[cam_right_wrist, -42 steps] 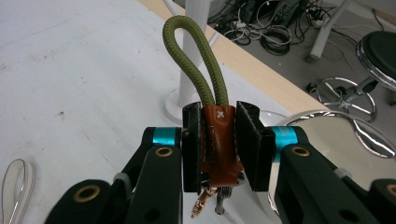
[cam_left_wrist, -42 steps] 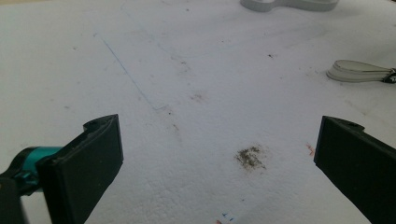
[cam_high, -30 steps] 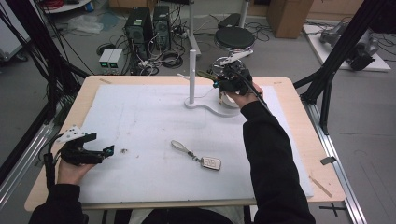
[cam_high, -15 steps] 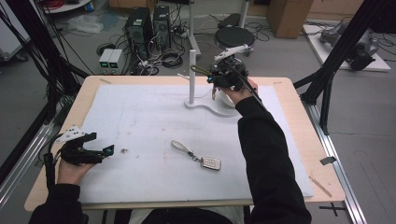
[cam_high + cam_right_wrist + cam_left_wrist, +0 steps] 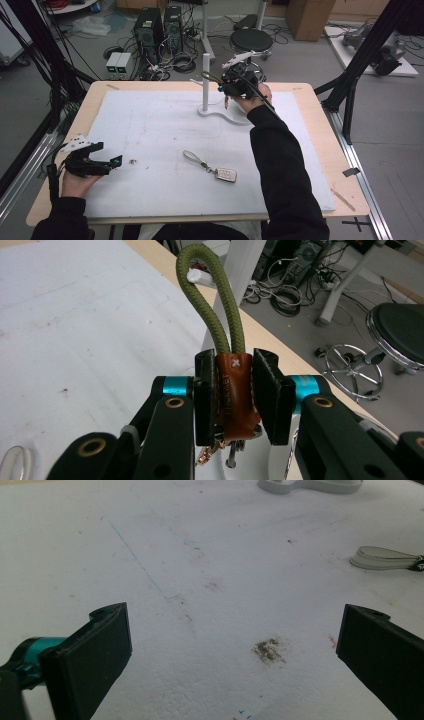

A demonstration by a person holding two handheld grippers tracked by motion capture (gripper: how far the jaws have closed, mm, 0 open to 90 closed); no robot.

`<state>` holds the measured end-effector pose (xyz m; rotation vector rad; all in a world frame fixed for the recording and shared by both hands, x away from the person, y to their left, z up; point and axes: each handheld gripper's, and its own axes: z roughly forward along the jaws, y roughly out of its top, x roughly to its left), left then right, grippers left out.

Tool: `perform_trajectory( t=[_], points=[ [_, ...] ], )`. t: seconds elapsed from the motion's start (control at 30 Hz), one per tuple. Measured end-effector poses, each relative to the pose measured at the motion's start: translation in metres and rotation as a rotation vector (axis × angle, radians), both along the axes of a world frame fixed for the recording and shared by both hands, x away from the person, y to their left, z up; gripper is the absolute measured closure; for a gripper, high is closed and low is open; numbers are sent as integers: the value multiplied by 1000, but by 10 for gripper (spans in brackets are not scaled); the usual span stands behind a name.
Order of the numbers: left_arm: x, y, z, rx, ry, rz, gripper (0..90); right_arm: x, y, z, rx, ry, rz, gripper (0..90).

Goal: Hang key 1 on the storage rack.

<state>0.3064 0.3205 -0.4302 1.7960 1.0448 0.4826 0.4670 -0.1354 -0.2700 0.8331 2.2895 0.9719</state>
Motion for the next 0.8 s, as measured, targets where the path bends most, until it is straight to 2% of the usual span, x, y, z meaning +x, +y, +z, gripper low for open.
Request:
perform_trajectory(
  t=[0.3, 0.6, 0.8],
  points=[
    [0, 0, 0, -2, 1, -1, 18, 10, 13, -14, -25, 25, -21, 710],
    [1, 0, -1, -5, 2, -2, 18, 23, 18, -29, 5, 63, -57, 701],
    [1, 0, -1, -6, 2, -3, 18, 29, 23, -37, 8, 84, -56, 676]
  ],
)
